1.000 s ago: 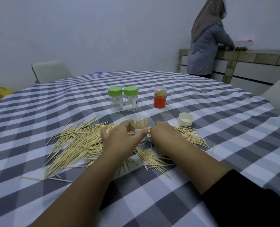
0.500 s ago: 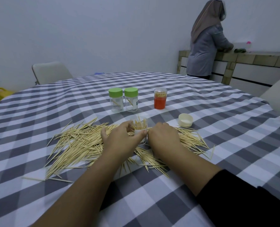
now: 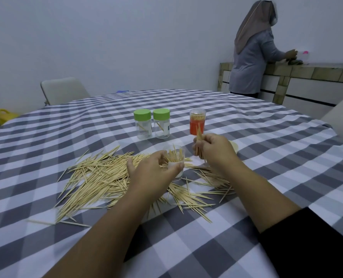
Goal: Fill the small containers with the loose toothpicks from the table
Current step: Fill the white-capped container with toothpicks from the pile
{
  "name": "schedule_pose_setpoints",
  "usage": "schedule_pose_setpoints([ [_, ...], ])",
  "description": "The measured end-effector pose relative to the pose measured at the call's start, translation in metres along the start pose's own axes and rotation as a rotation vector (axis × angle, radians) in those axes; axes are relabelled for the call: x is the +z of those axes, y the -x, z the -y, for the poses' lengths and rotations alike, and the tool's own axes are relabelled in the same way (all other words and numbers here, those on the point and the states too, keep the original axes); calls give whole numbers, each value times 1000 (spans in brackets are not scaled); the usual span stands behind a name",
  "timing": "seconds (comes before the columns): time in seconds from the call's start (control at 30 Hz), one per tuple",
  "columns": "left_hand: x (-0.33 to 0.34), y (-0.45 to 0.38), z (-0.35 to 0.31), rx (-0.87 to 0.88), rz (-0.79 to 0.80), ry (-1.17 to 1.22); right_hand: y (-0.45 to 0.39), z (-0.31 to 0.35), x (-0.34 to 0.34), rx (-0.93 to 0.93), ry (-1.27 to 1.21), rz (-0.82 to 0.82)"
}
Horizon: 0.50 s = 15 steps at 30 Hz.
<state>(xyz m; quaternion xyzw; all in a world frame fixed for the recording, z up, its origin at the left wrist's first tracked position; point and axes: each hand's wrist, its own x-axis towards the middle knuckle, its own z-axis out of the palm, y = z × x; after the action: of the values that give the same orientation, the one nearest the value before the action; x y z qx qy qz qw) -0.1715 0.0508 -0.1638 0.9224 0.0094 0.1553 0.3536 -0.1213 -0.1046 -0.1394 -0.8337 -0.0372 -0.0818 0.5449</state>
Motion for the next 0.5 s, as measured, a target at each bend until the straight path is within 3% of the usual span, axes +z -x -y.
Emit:
schedule_pose_setpoints([
  [0.13,1,1,-2,30,29,18,-1,5,-4,96,-512,-6],
  [0.37,5,1,-1,75,25,-19,8,21,-4,-67,-873,-77],
  [0.5,7,0,0,97,9,-24,12,22,3,-105,-929,-41],
])
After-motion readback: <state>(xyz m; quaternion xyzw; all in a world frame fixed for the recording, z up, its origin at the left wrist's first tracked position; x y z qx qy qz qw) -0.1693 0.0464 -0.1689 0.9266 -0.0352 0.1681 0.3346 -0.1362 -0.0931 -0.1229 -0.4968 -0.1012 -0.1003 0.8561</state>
